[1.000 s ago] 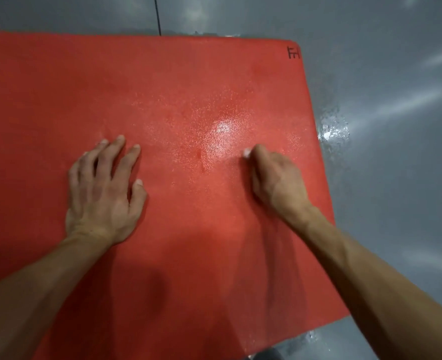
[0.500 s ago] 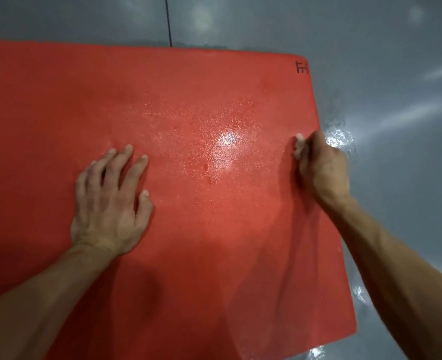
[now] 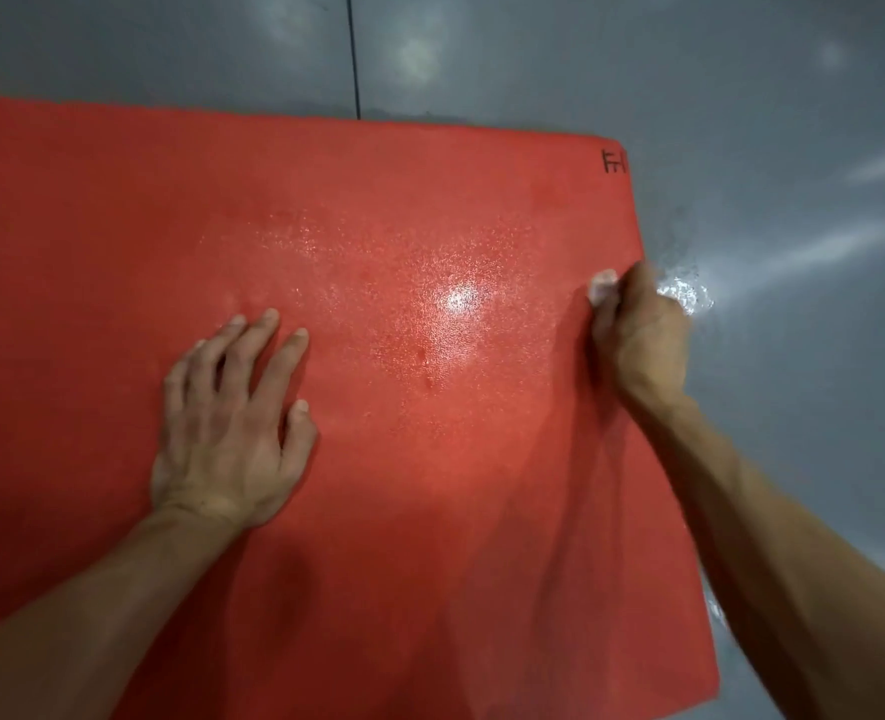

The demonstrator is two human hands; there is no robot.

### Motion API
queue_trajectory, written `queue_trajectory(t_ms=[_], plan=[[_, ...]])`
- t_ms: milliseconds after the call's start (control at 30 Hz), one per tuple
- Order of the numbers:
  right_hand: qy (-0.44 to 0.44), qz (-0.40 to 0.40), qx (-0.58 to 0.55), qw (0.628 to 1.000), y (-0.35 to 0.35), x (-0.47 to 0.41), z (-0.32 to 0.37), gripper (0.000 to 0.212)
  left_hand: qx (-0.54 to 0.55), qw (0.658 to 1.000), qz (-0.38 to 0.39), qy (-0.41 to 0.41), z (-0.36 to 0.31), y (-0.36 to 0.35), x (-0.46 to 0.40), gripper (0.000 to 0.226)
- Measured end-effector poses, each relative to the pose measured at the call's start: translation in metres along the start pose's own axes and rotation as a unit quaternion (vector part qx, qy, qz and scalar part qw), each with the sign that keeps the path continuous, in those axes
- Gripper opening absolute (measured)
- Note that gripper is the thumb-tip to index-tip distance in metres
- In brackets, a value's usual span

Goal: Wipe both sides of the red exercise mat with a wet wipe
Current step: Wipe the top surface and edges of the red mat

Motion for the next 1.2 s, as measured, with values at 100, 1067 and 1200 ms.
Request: queue_trajectory(t_ms=[100, 1067, 1200], plan=[[0.141, 0.058, -0.067, 0.986, -0.024, 0.03, 0.084, 0.026, -0.007, 1.0, -0.001, -0.003, 0.001, 0.0, 0.0, 0.062], [0.222, 0.08, -0.03, 0.971, -0.045, -0.03, 0.094, 0.018, -0.007, 1.0, 0.002, -0.01, 0.002, -0.001, -0.003, 0.062], [0.087, 0.031, -0.005, 0.996, -0.024, -0.069, 0.021, 0.022, -0.011, 1.0, 0.007, -0.011, 0.003, -0.001, -0.004, 0.063]])
Point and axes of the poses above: each hand's wrist, its own x-axis away from the middle knuckle, its own y-axis out of the back of the hand, z = x × y, the point moved 3 cm from there along -x, towards the middle knuckle, and after that the axes turned 5 degrees about -z, right-handed, at the moved point
